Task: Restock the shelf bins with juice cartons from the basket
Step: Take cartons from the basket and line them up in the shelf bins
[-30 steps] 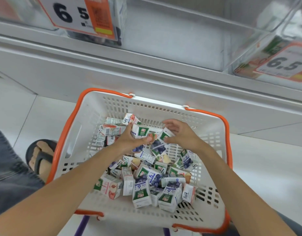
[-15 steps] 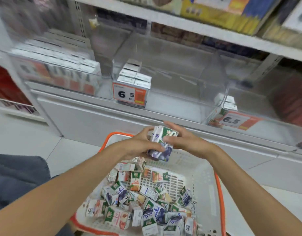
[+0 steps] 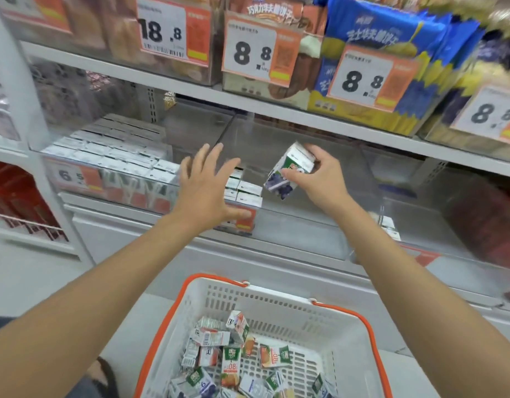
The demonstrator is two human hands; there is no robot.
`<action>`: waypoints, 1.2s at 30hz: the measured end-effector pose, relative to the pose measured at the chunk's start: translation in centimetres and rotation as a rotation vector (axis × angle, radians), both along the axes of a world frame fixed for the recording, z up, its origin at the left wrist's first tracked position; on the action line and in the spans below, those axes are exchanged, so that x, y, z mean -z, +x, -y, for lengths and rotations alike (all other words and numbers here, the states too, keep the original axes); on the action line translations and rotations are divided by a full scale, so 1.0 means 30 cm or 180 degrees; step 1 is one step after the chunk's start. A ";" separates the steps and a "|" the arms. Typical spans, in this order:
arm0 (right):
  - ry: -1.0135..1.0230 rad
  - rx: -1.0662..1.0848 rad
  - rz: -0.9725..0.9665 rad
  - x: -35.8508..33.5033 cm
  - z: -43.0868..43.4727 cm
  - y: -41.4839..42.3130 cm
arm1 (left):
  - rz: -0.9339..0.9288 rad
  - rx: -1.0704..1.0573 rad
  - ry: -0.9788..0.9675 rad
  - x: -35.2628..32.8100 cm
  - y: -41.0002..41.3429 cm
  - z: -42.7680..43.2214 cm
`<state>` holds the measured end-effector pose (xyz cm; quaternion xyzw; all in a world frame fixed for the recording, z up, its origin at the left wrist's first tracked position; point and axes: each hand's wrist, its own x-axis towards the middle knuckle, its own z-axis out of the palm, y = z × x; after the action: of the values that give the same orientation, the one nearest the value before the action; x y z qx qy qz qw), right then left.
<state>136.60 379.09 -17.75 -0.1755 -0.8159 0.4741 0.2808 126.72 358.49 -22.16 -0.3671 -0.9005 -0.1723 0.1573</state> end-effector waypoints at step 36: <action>0.0075 -0.0390 0.2861 0.941 -0.018 0.617 | 0.2413 0.0518 -0.0309 0.641 0.410 0.010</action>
<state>155.10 379.62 -45.98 -0.3121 -0.8710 0.3572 -0.1279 139.02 358.18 -41.38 -0.3546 -0.8698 -0.2648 -0.2183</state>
